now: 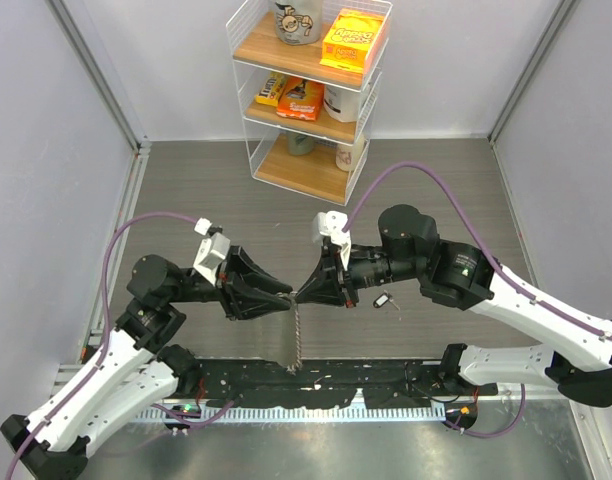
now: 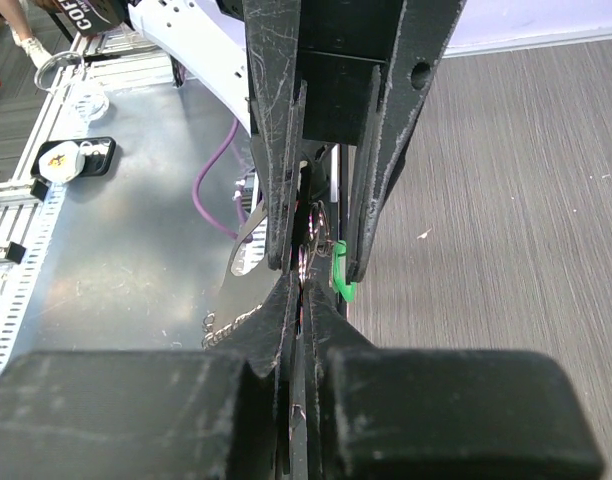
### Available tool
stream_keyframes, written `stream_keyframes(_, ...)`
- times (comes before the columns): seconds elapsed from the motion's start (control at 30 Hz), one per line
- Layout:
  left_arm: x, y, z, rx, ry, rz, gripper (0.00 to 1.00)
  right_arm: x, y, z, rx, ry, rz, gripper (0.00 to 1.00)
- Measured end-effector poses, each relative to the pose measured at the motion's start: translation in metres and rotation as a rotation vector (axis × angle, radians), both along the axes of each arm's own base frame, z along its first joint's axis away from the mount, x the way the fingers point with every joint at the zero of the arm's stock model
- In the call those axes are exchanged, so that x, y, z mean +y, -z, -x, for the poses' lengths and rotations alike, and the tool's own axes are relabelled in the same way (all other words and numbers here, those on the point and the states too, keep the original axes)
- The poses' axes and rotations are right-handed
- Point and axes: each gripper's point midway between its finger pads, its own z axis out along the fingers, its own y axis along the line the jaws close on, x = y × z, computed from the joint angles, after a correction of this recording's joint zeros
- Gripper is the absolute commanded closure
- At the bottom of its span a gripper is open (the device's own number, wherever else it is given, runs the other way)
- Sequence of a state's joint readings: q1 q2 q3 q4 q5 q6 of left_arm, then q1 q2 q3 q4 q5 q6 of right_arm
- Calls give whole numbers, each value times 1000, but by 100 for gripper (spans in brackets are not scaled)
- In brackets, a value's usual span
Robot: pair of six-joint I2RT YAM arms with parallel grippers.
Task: Put the keys on the keyring
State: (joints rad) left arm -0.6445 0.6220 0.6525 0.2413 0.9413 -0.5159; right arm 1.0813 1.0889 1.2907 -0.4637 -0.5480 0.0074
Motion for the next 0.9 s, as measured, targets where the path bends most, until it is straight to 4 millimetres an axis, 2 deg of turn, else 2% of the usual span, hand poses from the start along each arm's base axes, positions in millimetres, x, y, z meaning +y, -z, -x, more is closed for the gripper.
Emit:
stream_keyframes(0.2, -2, -2, 2, 9, 21, 8, 60, 1, -5, 2, -11, -5, -8, 95)
stream_keyframes(0.43, -3, -6, 4, 3, 32, 22, 67, 1, -7, 2, -27, -9, -12, 95)
stream_keyframes(0.47, -3, -7, 5, 8, 35, 22, 70, 1, -7, 1, -29, -10, -13, 95)
stream_keyframes(0.5, -3, -7, 5, 10, 37, 23, 85, 1, -7, 1, -31, -11, -13, 95)
stream_keyframes(0.57, -3, -8, 6, 17, 42, 25, 100, 1, -7, 1, -35, -10, -13, 95)
stream_keyframes(0.9, -3, -9, 8, 29, 46, 29, 100, 1, -8, 3, -50, -19, -15, 95)
